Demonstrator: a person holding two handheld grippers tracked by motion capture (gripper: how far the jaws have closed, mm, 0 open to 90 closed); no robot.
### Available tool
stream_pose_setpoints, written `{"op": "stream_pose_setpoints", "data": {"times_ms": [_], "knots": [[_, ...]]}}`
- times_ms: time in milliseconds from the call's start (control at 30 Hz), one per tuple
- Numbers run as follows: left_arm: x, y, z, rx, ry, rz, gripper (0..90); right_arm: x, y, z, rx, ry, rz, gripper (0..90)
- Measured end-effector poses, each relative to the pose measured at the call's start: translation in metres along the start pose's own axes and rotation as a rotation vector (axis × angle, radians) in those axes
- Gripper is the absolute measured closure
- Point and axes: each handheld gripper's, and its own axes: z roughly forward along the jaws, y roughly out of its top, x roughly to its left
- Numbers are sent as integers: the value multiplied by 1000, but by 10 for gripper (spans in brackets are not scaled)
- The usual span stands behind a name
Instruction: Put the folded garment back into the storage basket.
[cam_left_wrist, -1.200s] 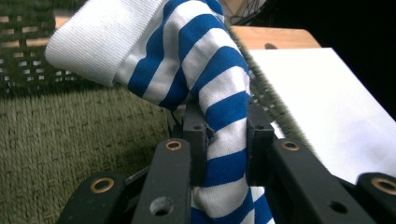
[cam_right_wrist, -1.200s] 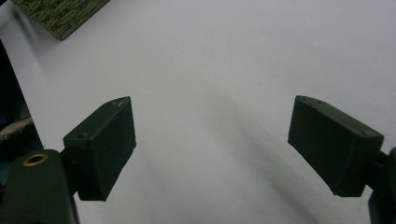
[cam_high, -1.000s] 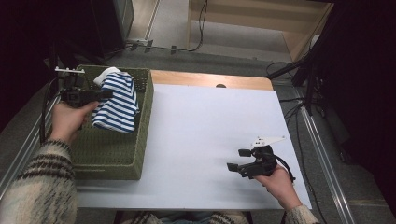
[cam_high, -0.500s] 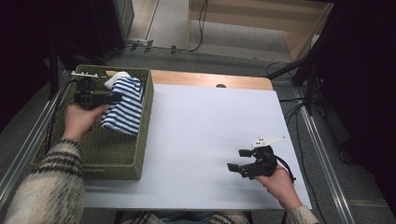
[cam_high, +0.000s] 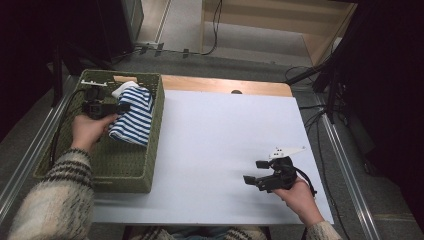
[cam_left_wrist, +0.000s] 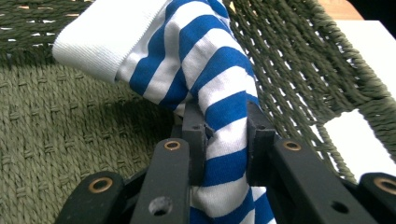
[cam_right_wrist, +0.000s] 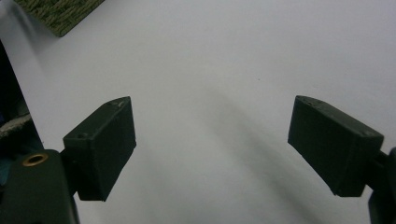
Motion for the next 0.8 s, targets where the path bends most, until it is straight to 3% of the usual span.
{"op": "stream_pose_setpoints", "data": {"times_ms": [100, 200, 300, 600, 800], "knots": [[1, -1, 1, 2, 4, 2, 753, 0, 0, 0, -1, 1, -2, 132], [3, -1, 2, 3, -20, -21, 744, 0, 0, 0, 1, 1, -1, 132], [2, -2, 3, 1, -9, -7, 722, 0, 0, 1, 2, 2, -4, 132], [9, -1, 2, 2, 32, -73, 421, 1, 0, 0, 1, 3, -3, 132], [8, 2, -5, -25, 55, -61, 299, 1, -1, 0, 2, 3, -5, 132]]}}
